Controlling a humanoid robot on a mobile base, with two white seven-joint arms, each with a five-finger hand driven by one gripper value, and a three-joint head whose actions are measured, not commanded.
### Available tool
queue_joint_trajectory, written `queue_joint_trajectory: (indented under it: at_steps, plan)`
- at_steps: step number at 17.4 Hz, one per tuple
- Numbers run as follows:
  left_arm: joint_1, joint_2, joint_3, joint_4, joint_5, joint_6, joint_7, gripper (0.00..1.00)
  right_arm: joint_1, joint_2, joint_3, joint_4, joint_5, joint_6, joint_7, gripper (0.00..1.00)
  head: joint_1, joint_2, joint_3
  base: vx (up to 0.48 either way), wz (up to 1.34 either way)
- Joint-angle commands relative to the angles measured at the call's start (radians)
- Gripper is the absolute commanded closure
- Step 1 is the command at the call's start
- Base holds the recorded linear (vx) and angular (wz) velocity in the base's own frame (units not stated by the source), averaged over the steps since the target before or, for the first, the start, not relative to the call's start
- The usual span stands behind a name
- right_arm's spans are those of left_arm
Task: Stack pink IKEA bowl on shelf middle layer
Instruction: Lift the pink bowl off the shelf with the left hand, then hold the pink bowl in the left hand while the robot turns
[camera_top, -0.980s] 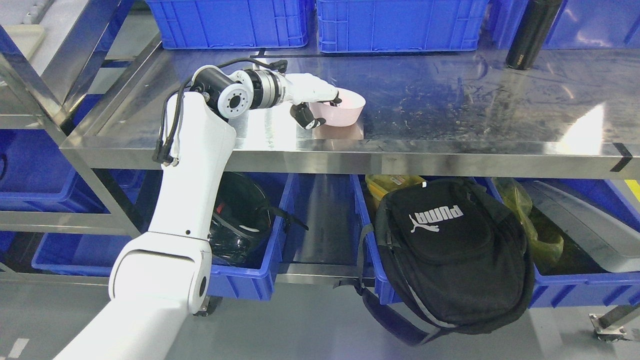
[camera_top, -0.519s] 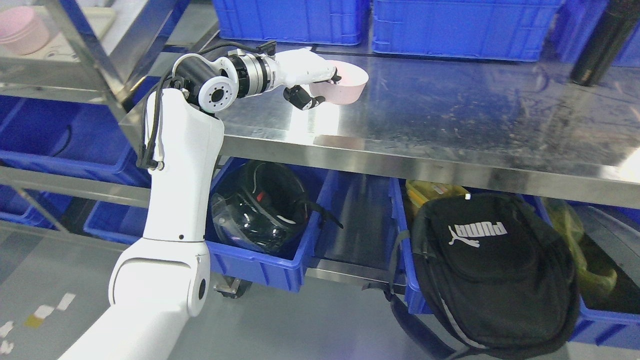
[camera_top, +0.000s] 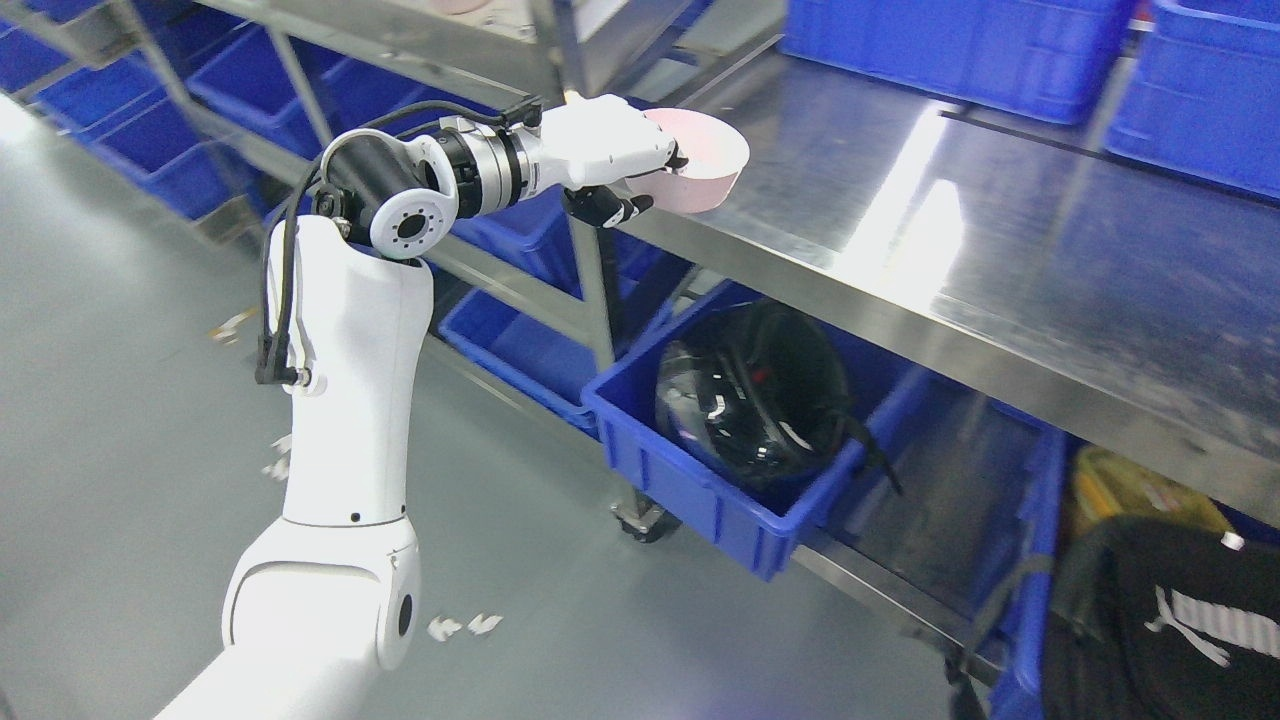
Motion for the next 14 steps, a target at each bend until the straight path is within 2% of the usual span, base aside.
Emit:
queue_joint_trajectory:
  at_steps: [1,3,8,14]
  plan:
    - [0.06,0.017,-0.076,-0.123,0.08,-0.046,0.007,0.97,0.023,-0.017,0.0,-0.017,0.0,0.001,0.002,0.0,0.0,0.0,0.0,0.028,1.18]
    - [0.073,0.017,-0.081,-0.136,0.124,-0.089,0.009,0.97,0.023,-0.017,0.0,-0.017,0.0,0.001,0.002,0.0,0.0,0.0,0.0,0.044,1.4]
    - [0.132,0.017,-0.081,-0.159,0.192,-0.093,0.009,0.97,0.023,-0.017,0.0,-0.017,0.0,0.001,0.002,0.0,0.0,0.0,0.0,0.076,1.42]
    - [0.145,0.017,-0.063,-0.154,0.276,-0.093,0.009,0.97,0.023,-0.017,0.0,-0.017,0.0,0.001,0.002,0.0,0.0,0.0,0.0,0.1,0.85]
